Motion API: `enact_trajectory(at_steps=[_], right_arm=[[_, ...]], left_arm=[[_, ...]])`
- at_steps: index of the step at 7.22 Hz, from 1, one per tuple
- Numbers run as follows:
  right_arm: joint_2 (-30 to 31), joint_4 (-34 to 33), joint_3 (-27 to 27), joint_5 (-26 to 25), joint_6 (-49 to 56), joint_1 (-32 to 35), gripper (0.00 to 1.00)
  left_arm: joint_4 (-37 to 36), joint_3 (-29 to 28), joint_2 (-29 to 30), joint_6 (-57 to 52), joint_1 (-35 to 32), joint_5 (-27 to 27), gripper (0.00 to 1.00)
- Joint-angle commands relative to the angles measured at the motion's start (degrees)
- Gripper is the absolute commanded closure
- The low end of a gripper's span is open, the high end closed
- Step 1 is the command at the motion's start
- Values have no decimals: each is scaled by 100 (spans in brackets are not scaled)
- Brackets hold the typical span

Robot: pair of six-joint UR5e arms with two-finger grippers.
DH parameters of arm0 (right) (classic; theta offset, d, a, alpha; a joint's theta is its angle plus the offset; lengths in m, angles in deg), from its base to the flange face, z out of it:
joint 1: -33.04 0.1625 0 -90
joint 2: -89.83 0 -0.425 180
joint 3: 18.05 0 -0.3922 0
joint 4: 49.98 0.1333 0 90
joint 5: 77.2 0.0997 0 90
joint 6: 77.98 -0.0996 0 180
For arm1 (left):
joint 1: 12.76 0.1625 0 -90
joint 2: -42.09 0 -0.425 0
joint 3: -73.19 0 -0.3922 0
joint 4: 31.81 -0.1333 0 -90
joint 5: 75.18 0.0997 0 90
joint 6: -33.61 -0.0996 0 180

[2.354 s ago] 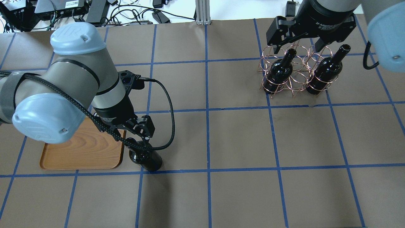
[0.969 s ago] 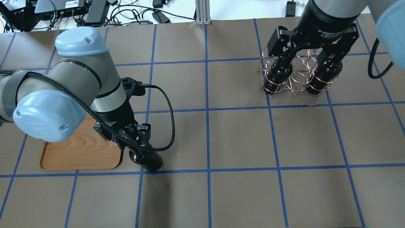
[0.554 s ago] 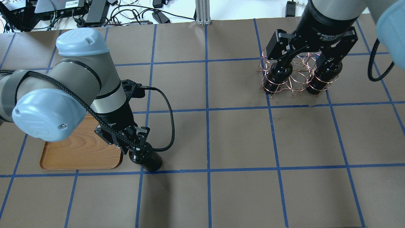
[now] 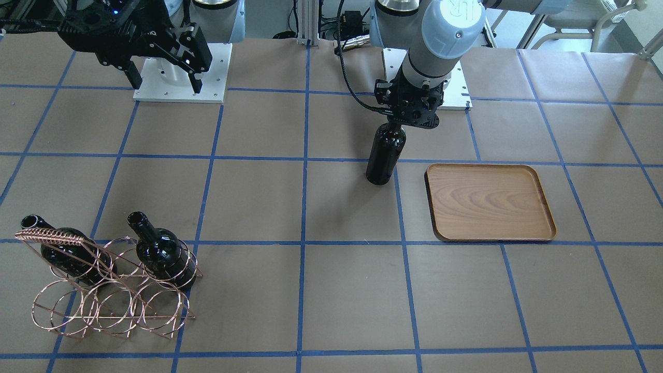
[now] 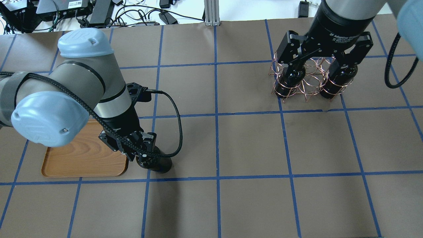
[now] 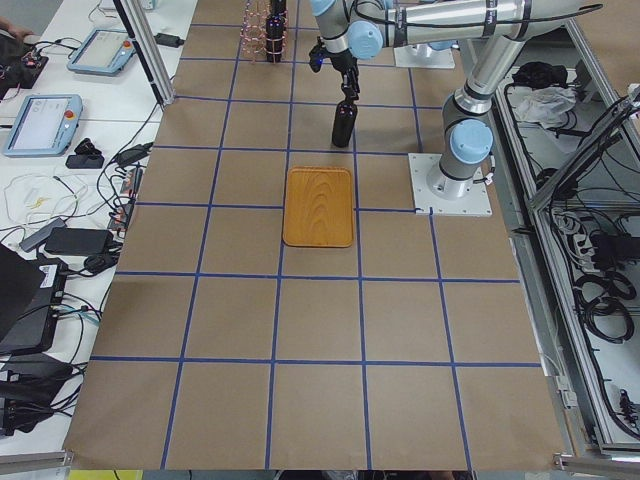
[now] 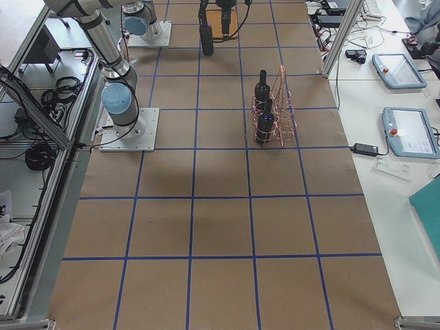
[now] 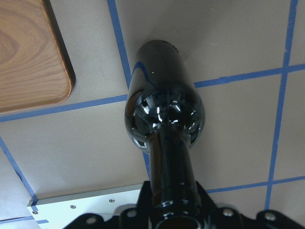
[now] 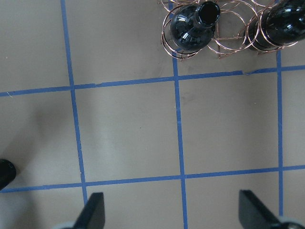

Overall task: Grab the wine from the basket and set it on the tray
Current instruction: 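Lift and tilt the bottle with the left gripper over the tray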

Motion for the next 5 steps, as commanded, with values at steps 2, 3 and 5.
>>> enact_trajectory(at_steps=[2, 3, 5], right_arm=[[-15, -15, -37, 197, -75, -2, 0], [-6, -42, -28, 171, -75, -2, 0], [-15, -568, 33, 162, -67, 7, 0]], left_arm=[[175, -523, 70, -30, 155, 225, 100], [247, -761, 192, -178, 295, 296, 100], [291, -904, 263, -679, 978, 593, 100]])
